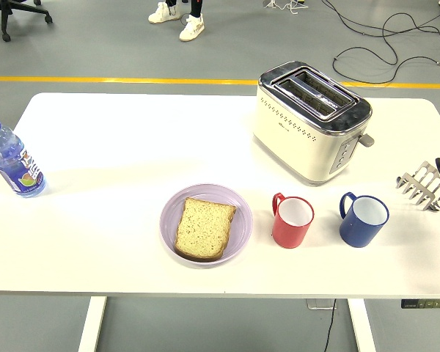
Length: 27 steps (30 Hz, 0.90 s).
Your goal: Pick up the cup,pour liquid into bread,place the cup on the desk
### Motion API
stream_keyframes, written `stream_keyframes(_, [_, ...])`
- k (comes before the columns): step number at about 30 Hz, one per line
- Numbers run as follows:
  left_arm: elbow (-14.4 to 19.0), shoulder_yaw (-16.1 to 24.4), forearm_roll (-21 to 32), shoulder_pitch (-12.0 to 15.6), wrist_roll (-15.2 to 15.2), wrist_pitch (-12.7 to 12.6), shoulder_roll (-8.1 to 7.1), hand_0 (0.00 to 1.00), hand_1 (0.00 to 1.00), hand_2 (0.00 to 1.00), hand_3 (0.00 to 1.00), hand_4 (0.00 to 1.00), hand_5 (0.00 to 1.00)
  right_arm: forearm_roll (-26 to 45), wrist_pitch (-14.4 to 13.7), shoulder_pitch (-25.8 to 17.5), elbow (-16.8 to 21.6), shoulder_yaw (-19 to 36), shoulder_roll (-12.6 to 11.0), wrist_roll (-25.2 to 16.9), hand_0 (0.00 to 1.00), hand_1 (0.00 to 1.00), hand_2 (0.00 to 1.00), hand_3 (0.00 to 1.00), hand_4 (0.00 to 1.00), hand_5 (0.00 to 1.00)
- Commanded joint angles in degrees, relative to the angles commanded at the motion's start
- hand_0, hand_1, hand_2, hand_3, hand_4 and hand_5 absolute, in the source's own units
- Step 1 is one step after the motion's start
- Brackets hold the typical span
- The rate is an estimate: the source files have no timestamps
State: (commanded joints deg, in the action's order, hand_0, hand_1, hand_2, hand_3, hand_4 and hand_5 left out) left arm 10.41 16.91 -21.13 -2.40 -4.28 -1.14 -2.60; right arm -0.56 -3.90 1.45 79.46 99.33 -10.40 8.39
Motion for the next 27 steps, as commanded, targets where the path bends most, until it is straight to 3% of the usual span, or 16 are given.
stream_keyframes(8, [0.0,0.28,-0.09,0.04,0.0,0.03,0.0,0.692,0.742,0.78,0.697,0.448,0.959,-5.09,-0.44,0.13,0.47,0.01,-0.11,-0.15,0.802,0.709,0.739,0.657,0.622,0.382])
stream_keyframes(13, [0.0,0.57,-0.25,-0.02,-0.03,0.05,0.0,0.691,0.742,0.779,0.696,0.445,0.957,-15.88,-1.6,-0.2,1.11,-1.11,-0.12,-2.34,0.8,0.711,0.744,0.662,0.623,0.381])
stream_keyframes(14, [-0.01,0.75,-0.42,-0.07,-0.03,0.04,-0.03,0.692,0.741,0.779,0.696,0.443,0.957,-17.12,-1.85,-0.27,1.22,-1.41,-0.16,-2.91,0.811,0.756,0.784,0.815,0.677,0.433])
stream_keyframes(19, [-0.01,1.03,-0.54,-0.27,0.01,0.03,-0.12,0.692,0.741,0.779,0.696,0.443,0.957,-28.6,-3.65,-1.12,1.56,-3.54,-0.74,-5.38,0.811,0.756,0.784,0.815,0.677,0.433])
stream_keyframes(20, [0.0,0.91,-0.54,-0.32,0.01,0.03,-0.13,0.692,0.741,0.779,0.695,0.442,0.959,-30.84,-3.95,-1.44,1.56,-4.03,-0.97,-5.86,0.875,0.828,0.879,0.945,0.962,0.5])
stream_keyframes(25, [0.0,1.66,-0.77,-0.48,0.06,0.03,-0.16,0.692,0.741,0.779,0.695,0.442,0.959,-43.13,-4.71,-2.96,2.3,-5.57,-1.73,-7.44,0.875,0.828,0.879,0.945,0.962,0.5])
stream_keyframes(26, [-0.01,1.7,-0.81,-0.52,0.06,0.03,-0.17,0.69,0.741,0.777,0.694,0.442,0.959,-45.73,-4.79,-3.21,2.5,-5.79,-1.85,-7.62,0.923,0.865,0.943,0.998,0.998,0.397])
stream_keyframes(27, [-0.01,1.7,-0.88,-0.6,0.04,0.04,-0.2,0.69,0.741,0.777,0.694,0.442,0.959,-47.97,-4.93,-3.69,2.9,-6.23,-2.11,-7.9,0.923,0.865,0.943,0.998,0.998,0.397])
